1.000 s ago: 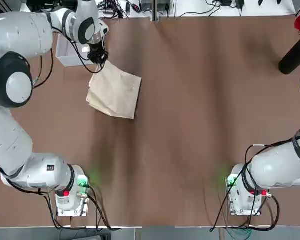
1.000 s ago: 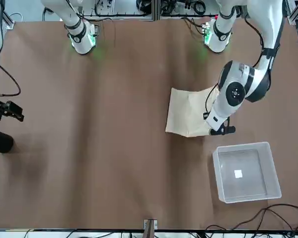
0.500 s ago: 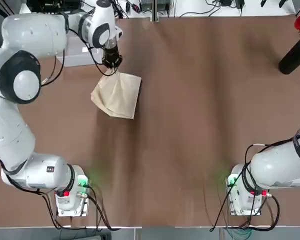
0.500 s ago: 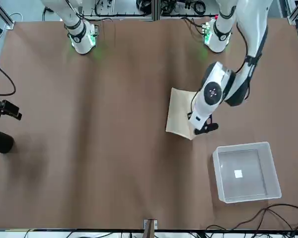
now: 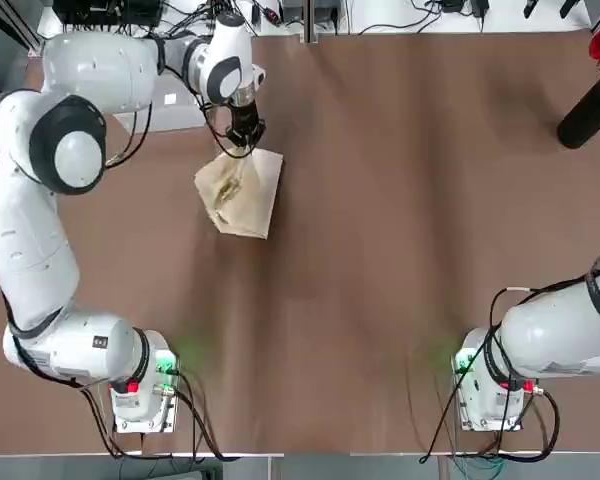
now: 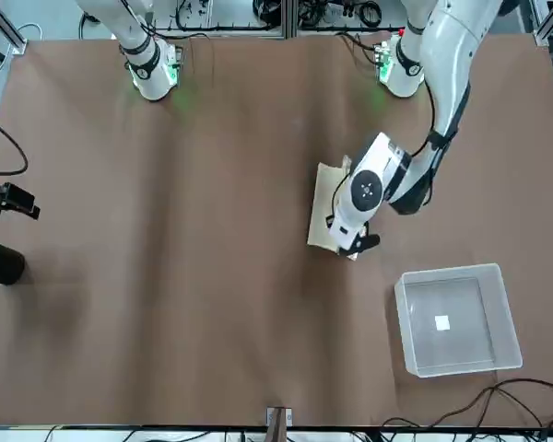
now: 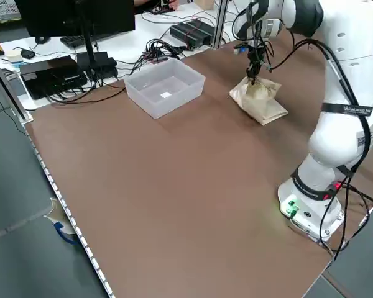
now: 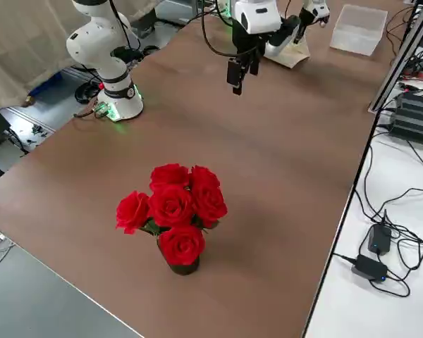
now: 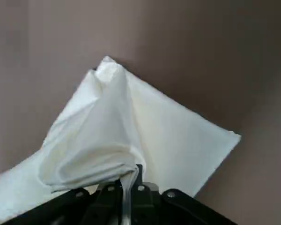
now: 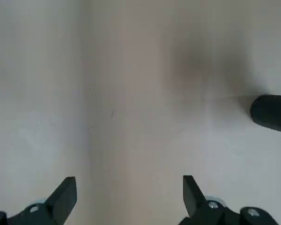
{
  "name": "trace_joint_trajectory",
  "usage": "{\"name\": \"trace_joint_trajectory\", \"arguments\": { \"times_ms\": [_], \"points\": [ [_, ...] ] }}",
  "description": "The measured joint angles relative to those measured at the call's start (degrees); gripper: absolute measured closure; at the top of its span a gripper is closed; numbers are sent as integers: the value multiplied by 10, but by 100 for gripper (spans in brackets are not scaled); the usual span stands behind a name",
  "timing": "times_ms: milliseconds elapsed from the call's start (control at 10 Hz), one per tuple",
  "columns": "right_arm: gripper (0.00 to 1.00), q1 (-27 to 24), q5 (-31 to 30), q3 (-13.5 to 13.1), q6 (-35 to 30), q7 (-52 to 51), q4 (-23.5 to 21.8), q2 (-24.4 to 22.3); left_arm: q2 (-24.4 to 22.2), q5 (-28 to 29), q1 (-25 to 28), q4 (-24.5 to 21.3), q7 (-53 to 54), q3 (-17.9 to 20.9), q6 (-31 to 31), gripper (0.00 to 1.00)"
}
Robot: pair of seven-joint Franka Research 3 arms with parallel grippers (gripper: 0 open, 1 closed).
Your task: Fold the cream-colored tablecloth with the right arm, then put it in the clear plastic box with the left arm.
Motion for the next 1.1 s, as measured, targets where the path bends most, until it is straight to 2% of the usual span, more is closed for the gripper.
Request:
{"name": "trace_joint_trajectory", "arguments": {
  "times_ms": [500, 600, 800, 1100],
  "points": [
    [0, -4, 6, 0, 1, -4, -1, 3, 62, 0, -14, 59, -35, -5, 28, 93],
    [0, -4, 6, 0, 1, -5, -1, 3, 65, 0, -16, 62, -36, -5, 30, 92],
    [0, -4, 6, 0, 1, -7, -1, 3, 66, 0, -21, 63, -35, -7, 30, 81],
    [0, -4, 6, 0, 1, -8, -1, 3, 65, 9, -31, 80, -35, -12, 34, 37]
  ]
}}
